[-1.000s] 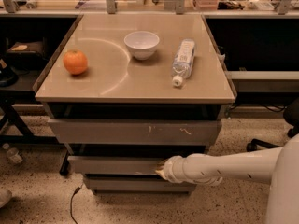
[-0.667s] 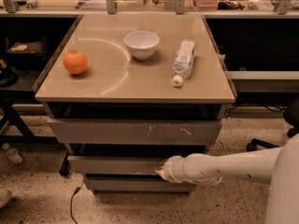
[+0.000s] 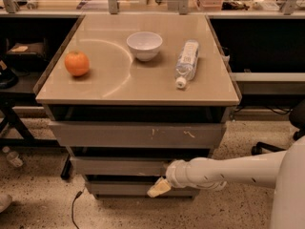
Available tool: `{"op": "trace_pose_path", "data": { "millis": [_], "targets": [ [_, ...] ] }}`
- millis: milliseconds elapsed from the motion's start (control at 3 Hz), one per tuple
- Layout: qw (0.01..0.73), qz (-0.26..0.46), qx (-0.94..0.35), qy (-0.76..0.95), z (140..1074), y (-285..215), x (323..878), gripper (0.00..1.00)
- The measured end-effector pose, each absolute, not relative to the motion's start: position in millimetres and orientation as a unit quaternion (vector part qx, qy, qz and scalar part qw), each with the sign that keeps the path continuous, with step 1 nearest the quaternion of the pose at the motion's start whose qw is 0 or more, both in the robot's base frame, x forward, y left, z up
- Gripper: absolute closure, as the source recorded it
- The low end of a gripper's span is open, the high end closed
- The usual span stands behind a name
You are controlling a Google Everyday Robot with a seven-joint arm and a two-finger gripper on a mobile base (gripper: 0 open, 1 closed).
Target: Close middle drawer
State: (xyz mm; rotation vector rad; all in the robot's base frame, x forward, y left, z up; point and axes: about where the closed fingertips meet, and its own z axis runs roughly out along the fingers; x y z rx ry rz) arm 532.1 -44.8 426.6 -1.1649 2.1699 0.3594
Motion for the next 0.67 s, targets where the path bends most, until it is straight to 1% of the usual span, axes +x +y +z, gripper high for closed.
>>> {"op": "trace_pose_path", "data": {
  "millis": [667],
  "targets": [
    [0.321,0.137,-0.443,0.826,426.5,-42.1,530.2,0.0]
  ]
}}
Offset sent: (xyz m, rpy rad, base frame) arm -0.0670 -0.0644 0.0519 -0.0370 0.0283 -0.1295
